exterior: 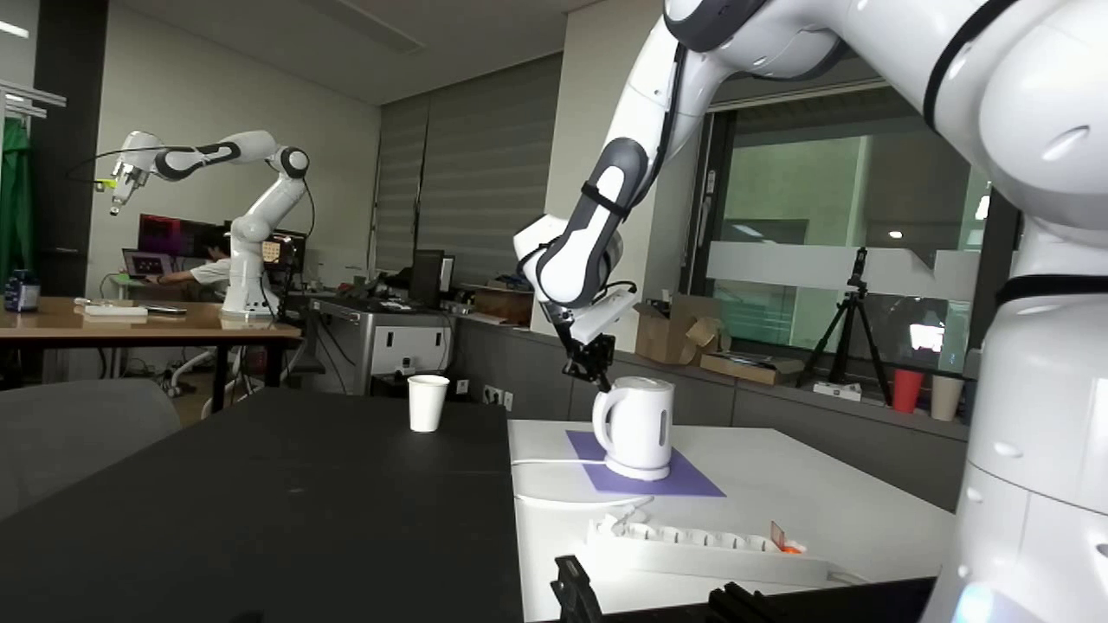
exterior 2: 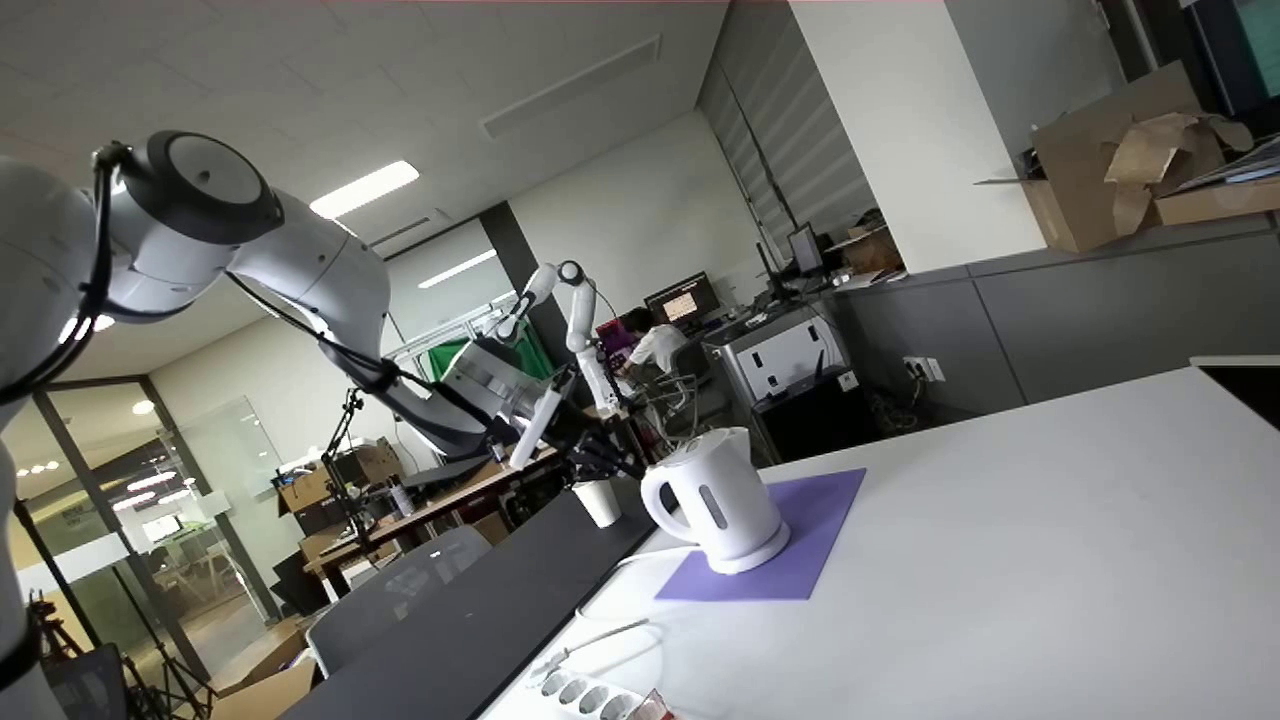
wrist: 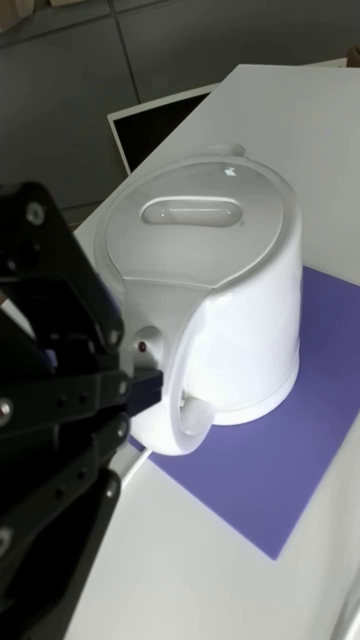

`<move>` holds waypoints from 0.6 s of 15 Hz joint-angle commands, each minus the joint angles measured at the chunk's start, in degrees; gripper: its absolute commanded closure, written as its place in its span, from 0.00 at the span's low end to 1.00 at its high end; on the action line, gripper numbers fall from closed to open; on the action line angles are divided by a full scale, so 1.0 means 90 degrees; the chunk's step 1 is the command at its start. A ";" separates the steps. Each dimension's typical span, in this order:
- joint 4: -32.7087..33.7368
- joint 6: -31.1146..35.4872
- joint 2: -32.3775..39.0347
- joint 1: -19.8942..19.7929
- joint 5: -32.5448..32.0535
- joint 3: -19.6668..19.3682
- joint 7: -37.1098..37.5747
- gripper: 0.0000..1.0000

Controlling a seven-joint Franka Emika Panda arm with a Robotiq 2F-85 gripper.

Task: Switch on the electric kettle

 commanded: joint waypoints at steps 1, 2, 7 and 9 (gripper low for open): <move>-0.0092 -0.0248 -0.0186 0.0108 -0.0273 -0.0058 0.0414 1.00; -0.0231 -0.0280 -0.0389 0.0119 -0.0335 -0.0048 0.0474 1.00; -0.0842 -0.0352 -0.1400 -0.0042 -0.0324 0.0182 0.0284 1.00; -0.1044 -0.0409 -0.1739 -0.0126 -0.0312 0.0274 0.0226 1.00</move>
